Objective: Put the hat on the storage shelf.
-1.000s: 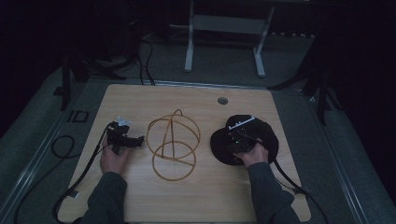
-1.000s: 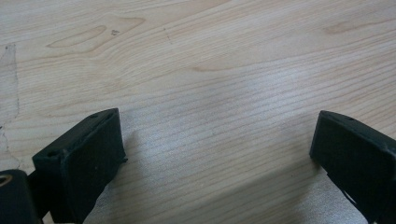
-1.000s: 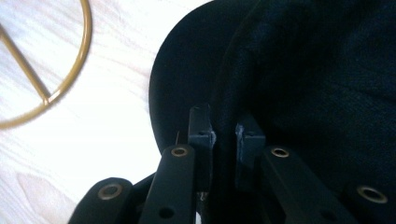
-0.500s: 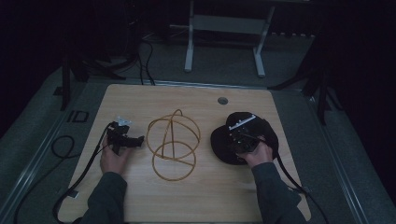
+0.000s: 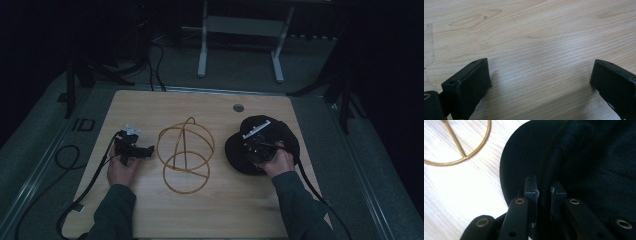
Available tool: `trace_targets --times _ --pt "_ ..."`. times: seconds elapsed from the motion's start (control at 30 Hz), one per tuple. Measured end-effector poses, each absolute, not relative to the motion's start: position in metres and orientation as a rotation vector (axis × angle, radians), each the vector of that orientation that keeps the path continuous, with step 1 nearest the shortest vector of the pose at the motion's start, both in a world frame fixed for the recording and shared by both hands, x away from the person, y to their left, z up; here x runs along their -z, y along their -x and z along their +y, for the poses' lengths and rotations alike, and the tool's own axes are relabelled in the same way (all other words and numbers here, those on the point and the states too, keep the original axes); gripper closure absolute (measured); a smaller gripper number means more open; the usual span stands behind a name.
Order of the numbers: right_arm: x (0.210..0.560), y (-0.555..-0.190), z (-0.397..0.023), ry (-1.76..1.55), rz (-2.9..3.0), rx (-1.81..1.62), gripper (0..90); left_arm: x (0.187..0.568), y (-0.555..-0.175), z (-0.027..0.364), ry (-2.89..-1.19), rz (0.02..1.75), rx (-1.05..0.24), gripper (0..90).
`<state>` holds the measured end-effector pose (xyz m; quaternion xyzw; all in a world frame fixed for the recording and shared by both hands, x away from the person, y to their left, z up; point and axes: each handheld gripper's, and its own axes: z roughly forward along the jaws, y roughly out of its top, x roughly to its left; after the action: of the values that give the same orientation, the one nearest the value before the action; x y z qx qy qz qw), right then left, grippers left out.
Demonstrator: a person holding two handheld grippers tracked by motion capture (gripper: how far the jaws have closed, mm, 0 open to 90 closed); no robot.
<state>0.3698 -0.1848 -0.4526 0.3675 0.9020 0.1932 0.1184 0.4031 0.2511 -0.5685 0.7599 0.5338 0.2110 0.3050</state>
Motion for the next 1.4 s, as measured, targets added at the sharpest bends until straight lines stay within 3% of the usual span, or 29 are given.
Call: trace_targets --times 1.4 --pt "0.387 -0.37 -0.182 -0.903 2.692 -0.638 79.8 0.568 -0.403 0.251 -2.014 1.414 -0.557 2.4"
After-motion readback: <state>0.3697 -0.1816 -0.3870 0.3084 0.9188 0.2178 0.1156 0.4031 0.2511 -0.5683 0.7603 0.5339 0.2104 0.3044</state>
